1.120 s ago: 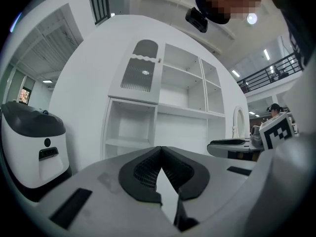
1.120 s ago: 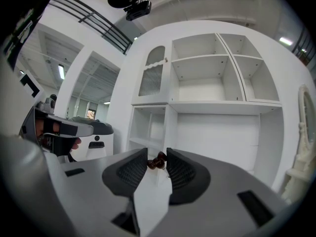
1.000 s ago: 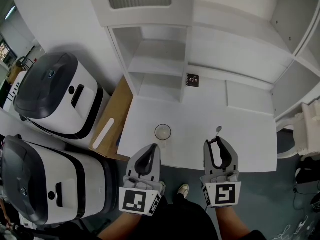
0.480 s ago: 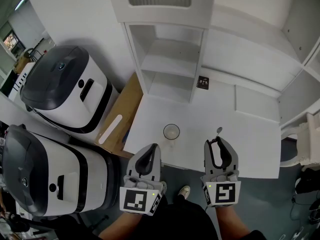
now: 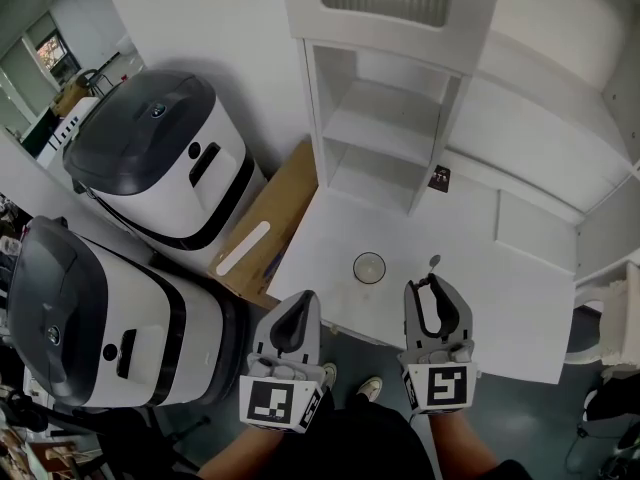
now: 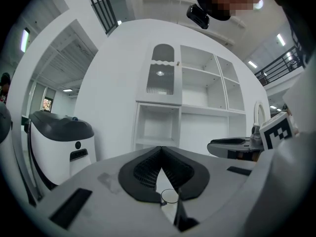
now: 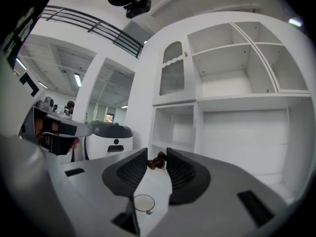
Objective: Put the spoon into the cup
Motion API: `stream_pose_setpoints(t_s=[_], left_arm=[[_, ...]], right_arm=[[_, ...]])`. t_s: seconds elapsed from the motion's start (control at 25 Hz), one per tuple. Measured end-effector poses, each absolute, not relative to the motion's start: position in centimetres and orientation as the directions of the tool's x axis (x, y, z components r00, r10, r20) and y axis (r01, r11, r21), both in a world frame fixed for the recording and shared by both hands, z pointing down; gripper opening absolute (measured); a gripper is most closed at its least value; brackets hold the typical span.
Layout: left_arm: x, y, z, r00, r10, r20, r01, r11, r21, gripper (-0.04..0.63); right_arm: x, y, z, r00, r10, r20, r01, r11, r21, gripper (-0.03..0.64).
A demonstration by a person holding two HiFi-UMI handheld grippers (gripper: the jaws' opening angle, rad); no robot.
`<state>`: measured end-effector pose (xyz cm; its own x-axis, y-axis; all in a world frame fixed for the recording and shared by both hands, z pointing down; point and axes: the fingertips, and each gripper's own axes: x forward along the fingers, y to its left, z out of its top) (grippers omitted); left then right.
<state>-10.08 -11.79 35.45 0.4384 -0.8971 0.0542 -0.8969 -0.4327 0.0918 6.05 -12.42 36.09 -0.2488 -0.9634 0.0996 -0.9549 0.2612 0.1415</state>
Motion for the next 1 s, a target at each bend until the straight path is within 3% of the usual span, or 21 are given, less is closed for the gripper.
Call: stream_pose_setpoints(t_s=[0.48,1.0], left_arm=[[-13.0,-12.2,35.8,0.356,-0.932,0.063,-0.932,-0.350,0.092,0.006],[-11.7,-13.2,38.0,0.395,-0.912,0.107,-0.916,-0.383,0.117,0.006]], right_arm=[[1.5,-14.6,36.6,-0.363,-0.926,0.103,-0.918,0.374,0.129,0.175],[0.2,-14.9,39.9,-0.389,-0.904,0.174,-0.902,0.413,0.128,0.175]])
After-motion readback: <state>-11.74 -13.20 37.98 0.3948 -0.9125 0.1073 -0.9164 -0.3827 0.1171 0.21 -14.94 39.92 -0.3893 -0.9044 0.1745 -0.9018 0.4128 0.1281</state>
